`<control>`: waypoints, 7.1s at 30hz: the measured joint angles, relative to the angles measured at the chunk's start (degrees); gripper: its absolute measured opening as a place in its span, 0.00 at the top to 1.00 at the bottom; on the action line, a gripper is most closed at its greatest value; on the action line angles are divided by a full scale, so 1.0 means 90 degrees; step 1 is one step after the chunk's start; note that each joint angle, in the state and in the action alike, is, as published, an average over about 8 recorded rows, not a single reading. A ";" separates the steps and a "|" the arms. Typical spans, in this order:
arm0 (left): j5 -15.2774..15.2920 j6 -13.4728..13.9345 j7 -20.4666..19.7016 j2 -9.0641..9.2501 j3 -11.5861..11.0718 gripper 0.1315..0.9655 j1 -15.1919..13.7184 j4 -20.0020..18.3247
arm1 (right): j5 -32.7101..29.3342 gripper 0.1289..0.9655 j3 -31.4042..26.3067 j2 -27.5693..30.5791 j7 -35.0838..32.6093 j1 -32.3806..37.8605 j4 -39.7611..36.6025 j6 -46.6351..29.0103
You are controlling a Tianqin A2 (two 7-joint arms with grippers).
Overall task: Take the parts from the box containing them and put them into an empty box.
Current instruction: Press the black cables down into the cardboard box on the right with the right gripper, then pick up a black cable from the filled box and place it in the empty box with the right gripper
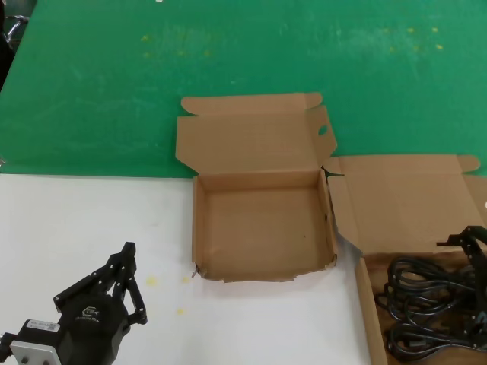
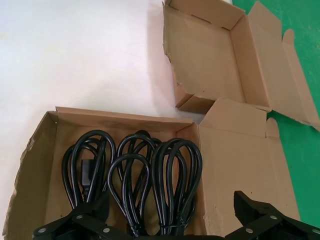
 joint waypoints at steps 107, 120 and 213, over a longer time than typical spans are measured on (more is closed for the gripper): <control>0.0000 0.0000 0.0001 0.0000 0.0000 1.00 0.0000 0.0000 | -0.0964 0.71 -0.0495 -0.0235 0.0579 0.1120 -0.0272 -0.0953; 0.0000 0.0000 0.0001 0.0000 0.0000 1.00 0.0000 0.0000 | -0.1162 0.64 -0.0630 -0.0496 0.0526 0.1381 -0.0737 -0.0978; 0.0000 0.0000 0.0001 0.0000 0.0000 1.00 0.0000 0.0000 | -0.0994 0.93 -0.0243 -0.0441 0.1136 0.1719 0.0302 -0.0971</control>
